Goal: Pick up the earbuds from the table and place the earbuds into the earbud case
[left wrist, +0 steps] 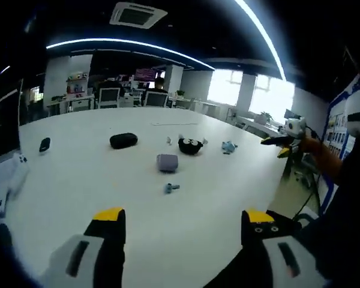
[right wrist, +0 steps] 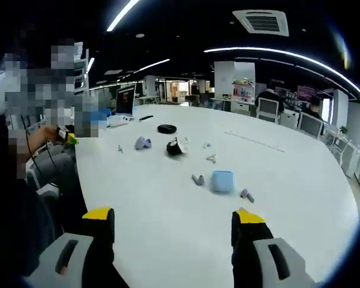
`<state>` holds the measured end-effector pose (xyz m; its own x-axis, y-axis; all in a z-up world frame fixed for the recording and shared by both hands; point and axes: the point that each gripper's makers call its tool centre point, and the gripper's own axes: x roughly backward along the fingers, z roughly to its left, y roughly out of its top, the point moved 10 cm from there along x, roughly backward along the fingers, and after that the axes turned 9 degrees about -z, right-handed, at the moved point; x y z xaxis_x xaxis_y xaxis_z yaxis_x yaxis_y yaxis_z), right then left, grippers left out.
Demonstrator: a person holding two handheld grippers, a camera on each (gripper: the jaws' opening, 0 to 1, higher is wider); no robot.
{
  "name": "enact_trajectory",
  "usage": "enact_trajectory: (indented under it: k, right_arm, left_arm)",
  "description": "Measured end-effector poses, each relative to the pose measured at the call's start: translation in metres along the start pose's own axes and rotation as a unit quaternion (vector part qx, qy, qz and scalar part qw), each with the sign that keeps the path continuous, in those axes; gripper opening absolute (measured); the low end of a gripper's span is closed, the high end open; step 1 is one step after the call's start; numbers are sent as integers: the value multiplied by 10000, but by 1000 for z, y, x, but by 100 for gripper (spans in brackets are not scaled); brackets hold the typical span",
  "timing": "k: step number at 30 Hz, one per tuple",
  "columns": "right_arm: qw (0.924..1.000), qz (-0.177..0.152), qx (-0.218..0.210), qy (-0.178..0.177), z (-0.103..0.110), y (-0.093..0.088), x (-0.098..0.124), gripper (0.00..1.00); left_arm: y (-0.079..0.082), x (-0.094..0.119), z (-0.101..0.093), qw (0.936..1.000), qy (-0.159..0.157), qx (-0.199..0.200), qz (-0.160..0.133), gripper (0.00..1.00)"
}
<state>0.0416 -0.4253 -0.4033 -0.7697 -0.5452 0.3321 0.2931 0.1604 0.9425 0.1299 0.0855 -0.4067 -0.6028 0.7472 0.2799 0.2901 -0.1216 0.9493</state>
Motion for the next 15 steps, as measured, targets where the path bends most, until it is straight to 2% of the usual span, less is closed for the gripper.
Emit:
enact_trajectory:
  k: [7,15]
  right_arm:
    - [10000,11,47,55,7,3,-3,77]
    - [9998,73,163,-4,9,4,1,77]
  left_arm:
    - [20,-22,0,9993,-361,-36,-14,79]
    - [30,-45,9,9974,-704,80,101,79]
